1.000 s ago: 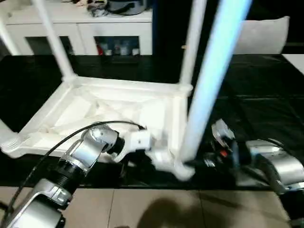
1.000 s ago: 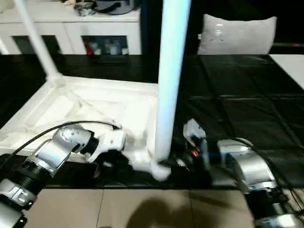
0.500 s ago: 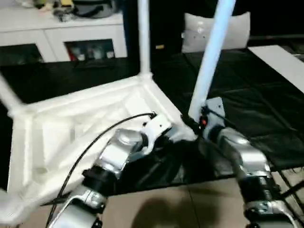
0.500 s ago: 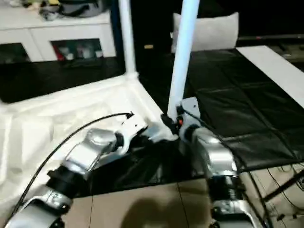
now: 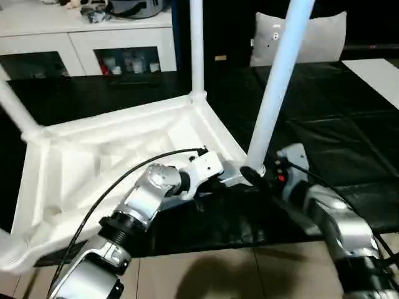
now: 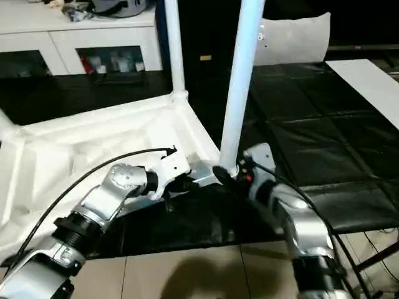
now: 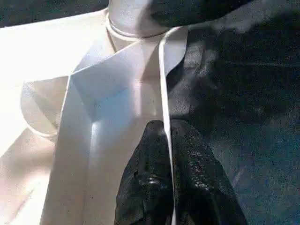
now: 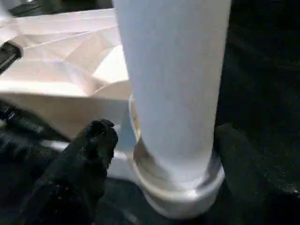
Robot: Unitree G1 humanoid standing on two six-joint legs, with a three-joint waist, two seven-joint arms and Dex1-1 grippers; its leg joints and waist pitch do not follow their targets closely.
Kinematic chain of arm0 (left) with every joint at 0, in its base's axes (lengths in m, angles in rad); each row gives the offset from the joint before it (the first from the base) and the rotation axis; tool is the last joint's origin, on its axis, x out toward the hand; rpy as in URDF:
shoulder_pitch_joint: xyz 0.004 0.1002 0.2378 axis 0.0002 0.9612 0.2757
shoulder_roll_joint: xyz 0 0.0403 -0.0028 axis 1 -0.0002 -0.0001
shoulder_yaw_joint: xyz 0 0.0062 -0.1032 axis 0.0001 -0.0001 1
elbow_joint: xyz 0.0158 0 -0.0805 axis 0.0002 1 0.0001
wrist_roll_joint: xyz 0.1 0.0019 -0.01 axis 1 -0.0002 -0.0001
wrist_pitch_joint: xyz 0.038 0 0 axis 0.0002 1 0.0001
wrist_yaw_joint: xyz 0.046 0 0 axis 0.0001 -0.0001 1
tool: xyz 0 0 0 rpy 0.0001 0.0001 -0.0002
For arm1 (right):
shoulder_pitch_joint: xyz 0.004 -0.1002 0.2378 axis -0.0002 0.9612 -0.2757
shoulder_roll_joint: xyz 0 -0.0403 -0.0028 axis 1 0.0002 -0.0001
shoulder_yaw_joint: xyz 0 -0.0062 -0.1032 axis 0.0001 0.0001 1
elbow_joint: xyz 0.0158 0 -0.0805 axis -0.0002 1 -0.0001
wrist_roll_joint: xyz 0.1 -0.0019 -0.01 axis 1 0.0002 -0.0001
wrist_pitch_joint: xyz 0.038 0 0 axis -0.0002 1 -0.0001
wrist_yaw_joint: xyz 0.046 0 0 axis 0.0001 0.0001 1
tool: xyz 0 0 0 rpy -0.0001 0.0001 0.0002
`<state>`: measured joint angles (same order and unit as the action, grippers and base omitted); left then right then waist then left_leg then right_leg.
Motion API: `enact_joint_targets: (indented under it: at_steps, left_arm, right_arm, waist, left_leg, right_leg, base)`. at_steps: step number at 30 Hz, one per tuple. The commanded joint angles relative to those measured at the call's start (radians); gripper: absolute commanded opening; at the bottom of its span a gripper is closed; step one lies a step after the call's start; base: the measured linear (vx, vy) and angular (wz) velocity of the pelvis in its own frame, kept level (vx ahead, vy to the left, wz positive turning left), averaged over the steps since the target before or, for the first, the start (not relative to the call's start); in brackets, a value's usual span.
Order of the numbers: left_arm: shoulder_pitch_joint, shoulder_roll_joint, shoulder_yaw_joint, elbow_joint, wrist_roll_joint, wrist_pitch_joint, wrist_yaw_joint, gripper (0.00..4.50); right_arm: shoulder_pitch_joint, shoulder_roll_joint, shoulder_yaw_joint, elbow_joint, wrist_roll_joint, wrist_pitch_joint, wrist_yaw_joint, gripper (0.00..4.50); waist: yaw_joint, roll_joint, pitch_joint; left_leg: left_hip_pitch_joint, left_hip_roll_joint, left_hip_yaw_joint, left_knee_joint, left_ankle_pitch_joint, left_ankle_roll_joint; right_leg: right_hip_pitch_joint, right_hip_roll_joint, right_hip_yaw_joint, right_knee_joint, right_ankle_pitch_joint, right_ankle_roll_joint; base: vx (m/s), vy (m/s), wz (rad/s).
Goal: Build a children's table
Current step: Rotate leg to tighten
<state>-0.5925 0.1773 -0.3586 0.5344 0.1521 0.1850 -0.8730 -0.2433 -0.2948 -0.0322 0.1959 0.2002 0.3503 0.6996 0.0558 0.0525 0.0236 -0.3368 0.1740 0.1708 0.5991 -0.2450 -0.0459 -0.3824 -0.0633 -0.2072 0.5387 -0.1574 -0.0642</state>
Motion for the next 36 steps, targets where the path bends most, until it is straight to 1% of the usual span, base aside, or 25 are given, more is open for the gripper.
enact_joint_targets:
  at_steps: [1, 2, 3, 5, 6, 7, 8, 9, 11, 12, 15, 17, 18, 21, 23, 24, 26, 27, 28, 29, 31, 33, 34, 35, 36]
  left_arm:
    - [-0.032, 0.014, 0.039, -0.010, -0.011, -0.066, 0.007, 0.00]
    - [-0.027, 0.024, 0.052, -0.019, -0.031, -0.091, -0.017, 0.00]
    - [-0.027, 0.024, 0.052, -0.019, -0.031, -0.091, -0.017, 0.00]
    - [-0.021, 0.029, 0.053, -0.029, -0.040, -0.093, -0.032, 0.44]
    - [-0.017, 0.032, 0.053, -0.034, -0.044, -0.092, -0.039, 0.55]
    - [0.008, 0.035, 0.066, -0.069, -0.080, -0.082, -0.062, 0.59]
    - [0.021, 0.033, 0.077, -0.090, -0.103, -0.072, -0.070, 0.69]
    - [0.028, 0.032, 0.085, -0.102, -0.117, -0.066, -0.073, 0.69]
    - [0.039, 0.029, 0.101, -0.121, -0.140, -0.055, -0.073, 0.94]
    - [0.051, 0.027, 0.115, -0.142, -0.158, -0.046, -0.068, 0.94]
    - [0.103, 0.028, 0.167, -0.224, -0.202, -0.005, -0.034, 1.26]
    - [0.140, 0.034, 0.195, -0.282, -0.216, 0.022, -0.011, 1.47]
    - [0.178, 0.045, 0.217, -0.343, -0.222, 0.049, 0.007, 1.52]
    - [0.210, 0.055, 0.233, -0.394, -0.232, 0.072, 0.017, 1.83]
    - [0.284, 0.083, 0.272, -0.516, -0.264, 0.133, 0.032, 1.97]
    - [0.320, 0.101, 0.284, -0.572, -0.279, 0.164, 0.033, 1.97]
    - [0.396, 0.151, 0.300, -0.675, -0.287, 0.218, 0.020, 2.14]
    - [0.401, 0.155, 0.301, -0.681, -0.287, 0.222, 0.019, 2.21]
    - [0.442, 0.185, 0.307, -0.731, -0.291, 0.257, 0.006, 2.28]
    - [0.461, 0.201, 0.311, -0.755, -0.293, 0.274, 0.000, 2.33]
    - [0.497, 0.228, 0.321, -0.799, -0.301, 0.307, -0.010, 2.50]
    - [0.523, 0.253, 0.332, -0.840, -0.318, 0.347, -0.010, 2.59]
    - [0.551, 0.288, 0.344, -0.882, -0.340, 0.392, -0.026, 2.72]
    - [0.551, 0.288, 0.344, -0.882, -0.340, 0.392, -0.026, 2.72]
    - [0.576, 0.323, 0.353, -0.921, -0.364, 0.433, -0.040, 2.82]
  right_arm:
    - [0.038, -0.021, 0.013, -0.027, 0.017, 0.007, 0.059, 4.07]
    - [0.073, -0.060, -0.015, -0.063, 0.034, -0.001, 0.100, 4.15]
    - [0.073, -0.060, -0.015, -0.063, 0.034, -0.001, 0.100, 4.27]
    - [0.089, -0.076, -0.024, -0.080, 0.043, 0.000, 0.118, 4.46]
    - [0.096, -0.082, -0.027, -0.089, 0.047, 0.001, 0.126, 4.49]
    - [0.133, -0.111, -0.039, -0.131, 0.072, 0.009, 0.163, 4.50]
    - [0.148, -0.122, -0.044, -0.149, 0.089, 0.016, 0.182, 4.50]
    - [0.159, -0.130, -0.046, -0.164, 0.102, 0.023, 0.197, 4.50]
    - [0.168, -0.139, -0.044, -0.179, 0.116, 0.027, 0.209, 4.50]
    - [0.175, -0.145, -0.043, -0.191, 0.127, 0.031, 0.218, 4.50]
    - [0.189, -0.148, -0.038, -0.227, 0.156, 0.047, 0.232, 4.50]
    - [0.192, -0.144, -0.029, -0.245, 0.165, 0.055, 0.237, 4.50]
    - [0.192, -0.137, -0.021, -0.255, 0.165, 0.058, 0.234, 4.50]
    - [0.193, -0.134, -0.016, -0.266, 0.167, 0.062, 0.229, 4.50]
    - [0.184, -0.121, -0.019, -0.276, 0.173, 0.070, 0.205, 4.50]
    - [0.183, -0.119, -0.014, -0.284, 0.179, 0.073, 0.206, 4.50]
    - [0.179, -0.113, 0.013, -0.298, 0.183, 0.080, 0.214, 4.50]
    - [0.178, -0.113, 0.015, -0.299, 0.183, 0.080, 0.215, 4.50]
    - [0.171, -0.108, 0.031, -0.304, 0.184, 0.082, 0.217, 4.50]
    - [0.166, -0.103, 0.038, -0.305, 0.182, 0.083, 0.215, 4.50]
    - [0.153, -0.093, 0.051, -0.305, 0.177, 0.083, 0.206, 4.50]
    - [0.141, -0.080, 0.059, -0.306, 0.173, 0.086, 0.194, 4.50]
    - [0.126, -0.059, 0.073, -0.303, 0.166, 0.089, 0.177, 4.50]
    - [0.126, -0.059, 0.073, -0.303, 0.166, 0.089, 0.177, 4.50]
    - [0.111, -0.039, 0.091, -0.298, 0.153, 0.084, 0.159, 4.50]
  waist:
    - [0.011, -0.024, -0.049]
    - [0.014, -0.026, -0.050]
    - [0.014, -0.026, -0.050]
    - [0.012, -0.027, -0.054]
    - [0.013, -0.029, -0.055]
    - [0.015, -0.030, -0.055]
    - [0.025, -0.027, -0.057]
    - [0.028, -0.027, -0.056]
    - [0.036, -0.028, -0.056]
    - [0.040, -0.032, -0.054]
    - [0.044, -0.035, -0.051]
    - [0.044, -0.035, -0.050]
    - [0.044, -0.036, -0.048]
    - [0.041, -0.034, -0.047]
    - [0.041, -0.038, -0.047]
    - [0.039, -0.041, -0.045]
    - [0.040, -0.037, -0.044]
    - [0.039, -0.036, -0.044]
    - [0.035, -0.039, -0.041]
    - [0.037, -0.030, -0.041]
    - [0.033, -0.031, -0.032]
    - [0.035, -0.032, -0.031]
    - [0.032, -0.028, -0.029]
    - [0.030, -0.028, -0.027]
    - [0.028, -0.027, -0.027]
  left_leg:
    - [-0.009, 0.064, -0.028, -0.060, -0.053, 0.107]
    - [-0.011, 0.063, -0.028, -0.060, -0.053, 0.110]
    - [-0.012, 0.063, -0.028, -0.059, -0.053, 0.111]
    - [-0.015, 0.065, -0.031, -0.059, -0.035, 0.114]
    - [-0.017, 0.064, -0.031, -0.057, -0.023, 0.119]
    - [-0.017, 0.066, -0.030, -0.057, -0.015, 0.123]
    - [-0.014, 0.077, -0.033, -0.057, -0.001, 0.129]
    - [-0.014, 0.081, -0.034, -0.057, 0.006, 0.135]
    - [-0.013, 0.082, -0.032, -0.057, 0.011, 0.138]
    - [-0.012, 0.079, -0.029, -0.058, 0.007, 0.137]
    - [-0.014, 0.076, -0.027, -0.059, 0.000, 0.129]
    - [-0.013, 0.079, -0.029, -0.061, -0.011, 0.116]
    - [-0.012, 0.078, -0.029, -0.061, -0.015, 0.113]
    - [-0.010, 0.076, -0.029, -0.062, -0.022, 0.107]
    - [-0.011, 0.084, -0.033, -0.065, -0.017, 0.103]
    - [-0.008, 0.082, -0.031, -0.063, -0.016, 0.110]
    - [-0.010, 0.088, -0.035, -0.066, -0.014, 0.104]
    - [-0.009, 0.090, -0.036, -0.067, -0.014, 0.102]
    - [-0.006, 0.085, -0.032, -0.065, -0.017, 0.109]
    - [-0.004, 0.088, -0.034, -0.067, -0.027, 0.100]
    - [-0.001, 0.082, -0.031, -0.070, -0.066, 0.091]
    - [0.008, 0.081, -0.030, -0.071, -0.097, 0.075]
    - [0.006, 0.088, -0.036, -0.077, -0.120, 0.060]
    - [0.004, 0.085, -0.037, -0.078, -0.125, 0.061]
    - [0.005, 0.085, -0.037, -0.077, -0.127, 0.058]
  right_leg:
    - [0.064, -0.117, 0.080, -0.085, -0.384, 0.081]
    - [0.065, -0.117, 0.080, -0.085, -0.382, 0.092]
    - [0.065, -0.117, 0.080, -0.084, -0.379, 0.095]
    - [0.065, -0.116, 0.078, -0.079, -0.348, 0.089]
    - [0.065, -0.116, 0.079, -0.076, -0.331, 0.083]
    - [0.066, -0.118, 0.081, -0.073, -0.321, 0.075]
    - [0.064, -0.122, 0.085, -0.067, -0.294, 0.059]
    - [0.062, -0.123, 0.085, -0.065, -0.282, 0.050]
    - [0.061, -0.125, 0.086, -0.062, -0.271, 0.034]
    - [0.059, -0.123, 0.086, -0.065, -0.283, 0.030]
    - [0.060, -0.122, 0.084, -0.069, -0.320, 0.037]
    - [0.062, -0.124, 0.083, -0.071, -0.341, 0.045]
    - [0.059, -0.121, 0.082, -0.073, -0.348, 0.050]
    - [0.059, -0.120, 0.083, -0.074, -0.353, 0.048]
    - [0.061, -0.125, 0.086, -0.068, -0.341, 0.035]
    - [0.054, -0.118, 0.086, -0.072, -0.343, 0.036]
    - [0.058, -0.125, 0.089, -0.063, -0.325, 0.020]
    - [0.058, -0.125, 0.091, -0.061, -0.318, 0.014]
    - [0.052, -0.118, 0.091, -0.067, -0.323, 0.015]
    - [0.053, -0.123, 0.092, -0.066, -0.328, 0.005]
    - [0.052, -0.118, 0.090, -0.076, -0.375, 0.012]
    - [0.050, -0.119, 0.091, -0.082, -0.407, 0.018]
    - [0.053, -0.119, 0.091, -0.076, -0.403, 0.011]
    - [0.054, -0.117, 0.091, -0.078, -0.405, 0.012]
    - [0.053, -0.117, 0.092, -0.076, -0.404, 0.013]
  base:
    - [0.000, 0.000, 0.00]
    - [0.000, 0.000, 0.00]
    - [0.000, 0.000, 0.00]
    - [0.000, 0.000, 0.00]
    - [0.000, 0.000, 0.00]
    - [0.000, 0.000, 0.00]
    - [0.000, 0.000, 0.00]
    - [0.000, 0.000, 0.00]
    - [0.000, 0.000, 0.00]
    - [0.000, 0.000, 0.00]
    - [0.000, 0.000, 0.00]
    - [0.000, 0.000, 0.00]
    - [0.000, 0.000, 0.00]
    - [0.000, 0.000, 0.00]
    - [0.000, 0.000, 0.00]
    - [0.000, 0.000, 0.00]
    - [0.000, 0.000, 0.00]
    - [0.000, 0.000, 0.00]
    - [0.000, 0.000, 0.00]
    - [0.000, 0.000, 0.00]
    - [0.000, 0.000, 0.00]
    - [0.000, 0.000, 0.00]
    - [0.000, 0.000, 0.00]
    - [0.000, 0.000, 0.00]
    - [0.000, 0.000, 0.00]
